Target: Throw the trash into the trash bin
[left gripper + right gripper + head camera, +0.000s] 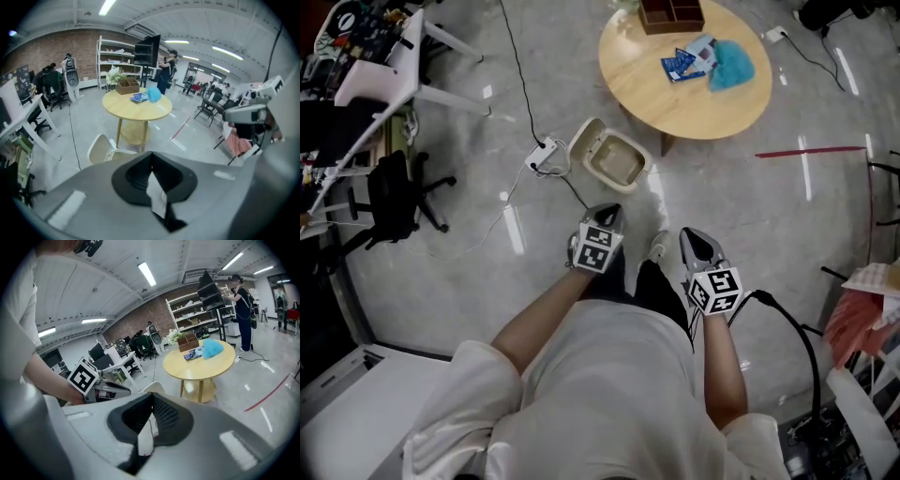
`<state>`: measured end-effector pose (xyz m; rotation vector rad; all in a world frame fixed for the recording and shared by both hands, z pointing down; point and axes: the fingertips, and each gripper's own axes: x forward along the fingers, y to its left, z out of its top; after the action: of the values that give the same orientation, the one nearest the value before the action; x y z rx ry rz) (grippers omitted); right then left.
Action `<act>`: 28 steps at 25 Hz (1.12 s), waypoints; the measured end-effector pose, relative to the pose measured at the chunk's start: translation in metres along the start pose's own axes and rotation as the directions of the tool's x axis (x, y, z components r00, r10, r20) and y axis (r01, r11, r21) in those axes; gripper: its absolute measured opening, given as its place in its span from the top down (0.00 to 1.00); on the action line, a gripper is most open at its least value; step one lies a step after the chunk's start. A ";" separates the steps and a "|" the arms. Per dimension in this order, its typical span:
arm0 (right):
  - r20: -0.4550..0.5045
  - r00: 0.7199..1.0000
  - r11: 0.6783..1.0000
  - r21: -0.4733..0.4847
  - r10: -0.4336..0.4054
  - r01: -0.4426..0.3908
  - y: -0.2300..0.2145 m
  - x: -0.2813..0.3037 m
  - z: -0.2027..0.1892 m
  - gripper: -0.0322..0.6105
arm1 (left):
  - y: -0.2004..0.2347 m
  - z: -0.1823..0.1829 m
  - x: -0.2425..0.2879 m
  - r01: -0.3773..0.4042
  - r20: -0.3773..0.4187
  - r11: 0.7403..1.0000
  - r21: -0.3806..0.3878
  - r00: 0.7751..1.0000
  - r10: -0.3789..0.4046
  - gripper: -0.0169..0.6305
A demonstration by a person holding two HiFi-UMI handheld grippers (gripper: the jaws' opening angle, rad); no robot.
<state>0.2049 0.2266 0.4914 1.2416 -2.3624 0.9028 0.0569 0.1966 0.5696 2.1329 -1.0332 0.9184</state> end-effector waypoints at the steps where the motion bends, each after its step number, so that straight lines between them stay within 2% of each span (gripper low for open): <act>1: 0.001 1.000 1.000 -0.008 0.005 -0.005 0.002 -0.001 0.002 0.95 | -0.001 0.002 -0.004 0.002 0.008 1.000 0.002 1.000 -0.002 0.97; 12: 0.000 1.000 0.998 -0.068 0.017 -0.017 0.030 -0.015 0.008 0.95 | -0.011 0.010 -0.054 0.031 0.068 0.999 0.009 0.997 -0.031 0.97; 19: 0.012 1.000 0.997 -0.082 0.009 -0.008 0.041 -0.023 0.017 0.95 | -0.005 0.015 -0.075 0.026 0.105 0.999 -0.019 0.994 -0.024 0.97; 28: 0.033 0.999 0.995 -0.098 0.005 -0.002 0.043 -0.028 0.032 0.95 | -0.008 0.034 -0.088 0.039 0.142 0.999 0.015 0.989 -0.041 0.97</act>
<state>0.1854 0.2410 0.4359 1.2234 -2.4047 0.7626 0.0345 0.2124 0.4790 2.2476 -1.0516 0.7643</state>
